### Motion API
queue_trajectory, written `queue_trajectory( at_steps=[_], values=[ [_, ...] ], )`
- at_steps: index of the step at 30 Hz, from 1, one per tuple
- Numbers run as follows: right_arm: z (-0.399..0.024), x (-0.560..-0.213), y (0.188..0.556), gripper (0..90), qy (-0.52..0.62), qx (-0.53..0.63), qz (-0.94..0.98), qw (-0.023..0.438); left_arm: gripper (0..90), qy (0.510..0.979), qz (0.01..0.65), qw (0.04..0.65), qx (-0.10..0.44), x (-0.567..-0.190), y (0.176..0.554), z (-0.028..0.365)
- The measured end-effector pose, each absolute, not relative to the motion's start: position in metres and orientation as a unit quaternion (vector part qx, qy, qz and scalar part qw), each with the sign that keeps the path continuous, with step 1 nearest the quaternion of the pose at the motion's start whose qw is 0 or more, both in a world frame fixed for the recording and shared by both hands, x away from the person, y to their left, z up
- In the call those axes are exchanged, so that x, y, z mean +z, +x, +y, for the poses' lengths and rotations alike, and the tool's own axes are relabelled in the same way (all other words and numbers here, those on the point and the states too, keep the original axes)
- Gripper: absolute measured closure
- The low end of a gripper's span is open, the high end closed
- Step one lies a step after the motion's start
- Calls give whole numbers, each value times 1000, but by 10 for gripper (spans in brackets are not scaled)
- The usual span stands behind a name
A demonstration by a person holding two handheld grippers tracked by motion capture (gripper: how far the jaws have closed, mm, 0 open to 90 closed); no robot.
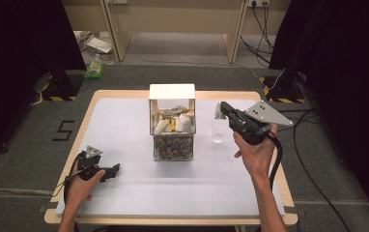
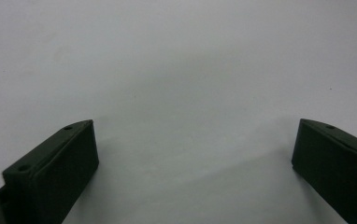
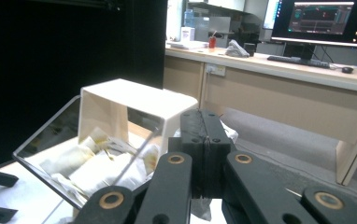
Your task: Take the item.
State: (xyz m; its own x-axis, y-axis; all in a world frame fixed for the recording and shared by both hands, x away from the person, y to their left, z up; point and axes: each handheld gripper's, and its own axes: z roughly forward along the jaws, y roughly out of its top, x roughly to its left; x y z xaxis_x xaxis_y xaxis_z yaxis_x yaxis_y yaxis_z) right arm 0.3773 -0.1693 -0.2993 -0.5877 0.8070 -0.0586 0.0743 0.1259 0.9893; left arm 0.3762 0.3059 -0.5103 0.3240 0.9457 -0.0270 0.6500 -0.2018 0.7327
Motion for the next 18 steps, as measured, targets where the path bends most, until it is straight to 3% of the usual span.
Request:
queue_trajectory(
  at_steps=[18],
  values=[
    [-181,-332,397,900,344,558,681,326,0,743,537,333,222,-510,376,306]
  ],
)
